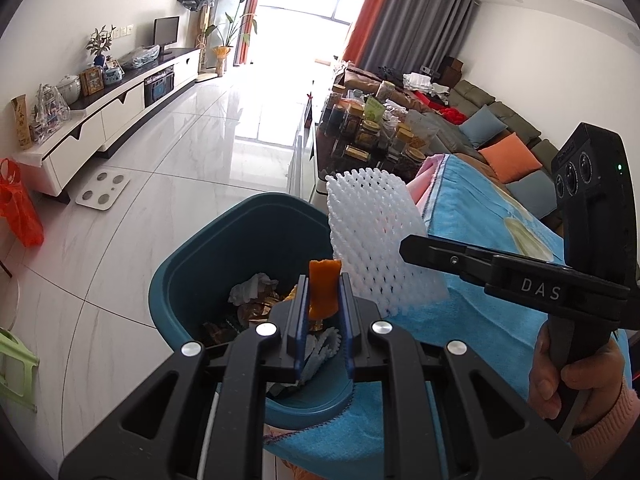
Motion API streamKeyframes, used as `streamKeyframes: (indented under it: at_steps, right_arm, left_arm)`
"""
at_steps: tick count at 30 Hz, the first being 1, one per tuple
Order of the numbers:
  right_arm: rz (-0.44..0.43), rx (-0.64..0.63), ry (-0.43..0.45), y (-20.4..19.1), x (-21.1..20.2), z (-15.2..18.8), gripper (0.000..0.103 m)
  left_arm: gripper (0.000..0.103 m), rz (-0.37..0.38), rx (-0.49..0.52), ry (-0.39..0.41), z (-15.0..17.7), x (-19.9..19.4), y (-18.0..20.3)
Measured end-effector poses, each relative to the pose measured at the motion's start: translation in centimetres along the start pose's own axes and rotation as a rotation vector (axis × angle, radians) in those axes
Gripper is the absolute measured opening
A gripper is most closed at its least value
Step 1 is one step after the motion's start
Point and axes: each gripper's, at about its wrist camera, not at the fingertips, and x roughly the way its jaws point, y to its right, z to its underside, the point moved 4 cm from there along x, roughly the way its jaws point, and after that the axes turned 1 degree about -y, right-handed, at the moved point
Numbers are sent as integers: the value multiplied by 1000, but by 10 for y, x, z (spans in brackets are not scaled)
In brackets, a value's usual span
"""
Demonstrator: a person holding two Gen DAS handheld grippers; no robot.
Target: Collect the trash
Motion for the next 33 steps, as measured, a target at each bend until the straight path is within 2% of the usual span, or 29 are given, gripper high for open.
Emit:
streamKeyframes:
  at_steps: [8,13,17,23,26,28,29,31,33]
  right_arm:
    - [9,4,-29,-4,19,-2,19]
    - [9,10,-29,-5,20,-1,22]
    - [14,34,-10,4,15,-1,33]
    - [0,50,11,11,3,-1,33]
    - [0,43,30,14,-9,1,33]
    - [5,31,52,13,-21,7,33]
    - [11,25,62,13,-27,10,36]
    - [21,3,93,13,-43,16,44]
    - [44,-9,126,16,-60,26,57]
  left_arm:
    - [15,3,-28,-25,1,12,-10]
    - [28,1,-48,-20,2,14,-14]
    - [34,-5,-55,-3,2,9,-15]
    - [41,-7,-47,22,3,-1,-11]
    - [51,-4,-20,56,3,-11,-2]
    - [64,-1,9,89,4,-22,4]
    - [67,0,22,107,4,-27,8]
    - [79,6,51,139,6,-38,17]
    - [89,12,72,169,10,-48,25]
